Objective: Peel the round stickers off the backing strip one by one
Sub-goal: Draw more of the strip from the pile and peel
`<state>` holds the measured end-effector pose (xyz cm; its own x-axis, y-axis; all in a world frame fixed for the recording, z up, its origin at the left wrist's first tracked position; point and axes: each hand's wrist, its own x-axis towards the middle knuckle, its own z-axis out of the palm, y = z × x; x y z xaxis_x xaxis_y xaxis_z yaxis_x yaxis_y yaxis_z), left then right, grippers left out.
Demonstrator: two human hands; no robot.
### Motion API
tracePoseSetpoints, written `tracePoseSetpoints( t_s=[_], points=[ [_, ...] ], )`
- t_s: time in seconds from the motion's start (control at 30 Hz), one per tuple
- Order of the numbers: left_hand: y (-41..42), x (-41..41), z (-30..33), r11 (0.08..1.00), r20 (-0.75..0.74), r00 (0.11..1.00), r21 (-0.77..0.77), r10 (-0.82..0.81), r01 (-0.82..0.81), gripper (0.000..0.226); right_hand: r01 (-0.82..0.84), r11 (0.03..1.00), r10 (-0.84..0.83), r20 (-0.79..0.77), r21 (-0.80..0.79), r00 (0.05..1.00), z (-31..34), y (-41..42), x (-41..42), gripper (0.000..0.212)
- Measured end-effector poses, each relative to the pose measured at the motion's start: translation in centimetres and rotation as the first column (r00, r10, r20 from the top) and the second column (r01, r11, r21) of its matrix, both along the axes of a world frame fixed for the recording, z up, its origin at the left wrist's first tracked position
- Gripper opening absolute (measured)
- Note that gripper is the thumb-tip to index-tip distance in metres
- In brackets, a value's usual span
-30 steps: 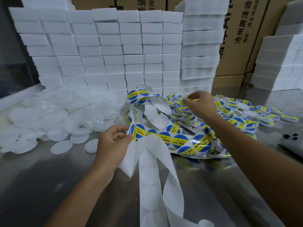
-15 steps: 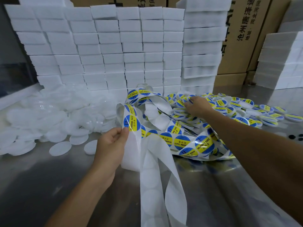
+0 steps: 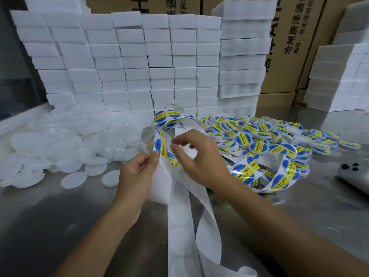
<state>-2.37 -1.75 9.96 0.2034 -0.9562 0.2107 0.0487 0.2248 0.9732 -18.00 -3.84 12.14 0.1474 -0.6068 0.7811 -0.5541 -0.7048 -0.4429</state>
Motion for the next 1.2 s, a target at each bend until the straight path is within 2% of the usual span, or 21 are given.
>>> tracePoseSetpoints(
  t_s=[0.13,0.27,0.37,0.63,0.97,1.2],
  points=[
    [0.2,0.0,0.2,0.994,-0.002,0.994,0.003,-0.113,0.113,0.010,-0.030,0.997,0.025,-0.076,-0.065,0.997,-1.2,0.9,0.0,0.009],
    [0.5,-0.2,0.2,0.983,-0.002,0.983,0.017,-0.183,0.183,0.022,0.003,0.995,-0.015,-0.122,-0.096,0.992,-2.0,1.0,-0.7,0.013],
    [0.4,-0.2,0.0,0.987,0.034,0.986,0.030,-0.161,0.160,0.029,0.027,0.989,-0.049,-0.148,-0.146,0.988,-2.1,1.0,-0.9,0.016],
    [0.5,-0.2,0.1,0.993,0.047,0.993,-0.039,-0.111,0.113,0.012,0.063,0.958,-0.118,-0.182,-0.281,0.976,-2.2,1.1,-0.6,0.012],
    [0.8,-0.2,0.4,0.991,0.097,0.989,-0.060,-0.114,0.120,0.007,0.062,0.956,-0.132,-0.232,-0.286,0.964,-2.2,1.3,-0.4,0.013],
    [0.8,0.1,0.6,0.983,0.064,0.985,-0.072,-0.162,0.167,0.011,0.059,0.955,-0.122,-0.204,-0.289,0.971,-2.0,1.4,-0.5,0.014]
  ],
)
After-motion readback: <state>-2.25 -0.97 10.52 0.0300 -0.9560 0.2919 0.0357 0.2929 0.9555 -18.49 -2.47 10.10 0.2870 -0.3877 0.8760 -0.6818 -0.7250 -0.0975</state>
